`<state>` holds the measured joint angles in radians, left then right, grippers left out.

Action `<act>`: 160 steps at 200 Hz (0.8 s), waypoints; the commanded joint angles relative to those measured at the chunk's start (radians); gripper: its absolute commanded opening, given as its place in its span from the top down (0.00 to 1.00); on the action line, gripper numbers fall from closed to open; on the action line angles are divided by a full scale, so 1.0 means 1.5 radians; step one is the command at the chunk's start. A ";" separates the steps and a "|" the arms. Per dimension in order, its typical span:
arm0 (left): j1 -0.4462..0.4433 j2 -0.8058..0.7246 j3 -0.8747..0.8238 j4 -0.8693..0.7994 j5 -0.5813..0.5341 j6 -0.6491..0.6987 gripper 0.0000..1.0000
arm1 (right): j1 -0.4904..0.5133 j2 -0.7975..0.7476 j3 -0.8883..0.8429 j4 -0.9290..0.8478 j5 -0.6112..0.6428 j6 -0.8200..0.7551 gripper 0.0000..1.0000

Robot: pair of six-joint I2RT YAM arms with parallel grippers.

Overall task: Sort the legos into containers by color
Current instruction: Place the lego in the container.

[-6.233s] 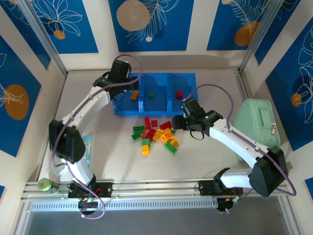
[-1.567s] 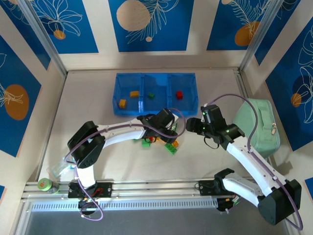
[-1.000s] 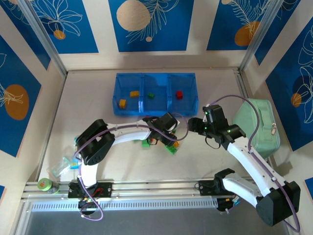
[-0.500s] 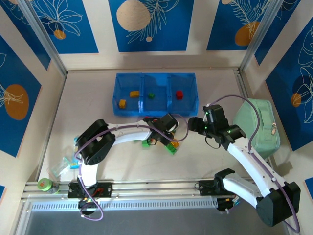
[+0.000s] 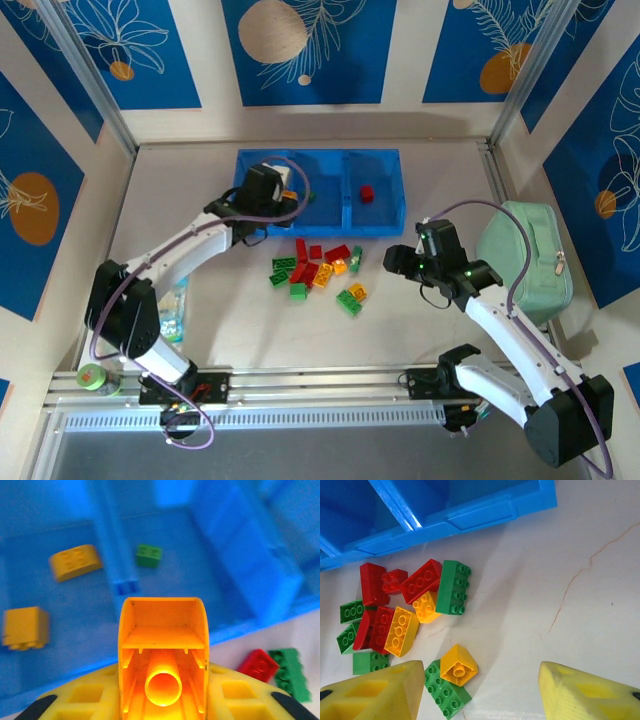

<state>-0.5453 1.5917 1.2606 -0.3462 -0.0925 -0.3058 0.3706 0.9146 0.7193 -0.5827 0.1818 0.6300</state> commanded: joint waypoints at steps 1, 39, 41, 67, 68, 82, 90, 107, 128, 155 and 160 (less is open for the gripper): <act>0.034 0.048 0.063 -0.047 -0.018 -0.007 0.74 | -0.004 0.001 -0.005 0.017 -0.026 0.008 0.38; 0.086 0.160 0.190 -0.110 -0.058 -0.005 0.73 | -0.001 0.001 0.002 0.006 -0.021 0.003 0.38; 0.089 0.164 0.196 -0.113 -0.060 -0.007 0.73 | -0.002 0.000 0.003 0.005 -0.020 0.003 0.38; 0.121 0.228 0.270 -0.153 -0.063 -0.031 0.72 | -0.002 -0.012 0.002 0.000 -0.019 0.002 0.38; 0.121 0.229 0.273 -0.154 -0.064 -0.031 0.72 | -0.002 -0.012 0.001 0.000 -0.019 0.002 0.38; 0.130 0.256 0.303 -0.163 -0.069 -0.031 0.71 | -0.002 -0.016 -0.001 -0.004 -0.017 0.001 0.37; 0.134 0.269 0.322 -0.172 -0.071 -0.032 0.70 | -0.002 -0.017 0.000 -0.007 -0.016 0.000 0.38; 0.140 0.292 0.362 -0.198 -0.094 -0.037 0.67 | -0.003 -0.019 0.002 -0.010 -0.014 -0.002 0.38; 0.140 0.304 0.407 -0.243 -0.140 -0.047 0.43 | -0.003 -0.021 0.004 -0.009 -0.015 -0.003 0.38; 0.118 0.265 0.385 -0.228 -0.176 -0.037 0.27 | -0.004 -0.017 0.008 0.003 -0.019 0.000 0.38; 0.112 0.256 0.380 -0.225 -0.185 -0.034 0.27 | -0.004 -0.016 0.008 0.004 -0.020 0.000 0.38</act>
<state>-0.3481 2.0392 1.8275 -0.6464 -0.2794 -0.3641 0.3706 0.8982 0.7193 -0.5758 0.1711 0.6296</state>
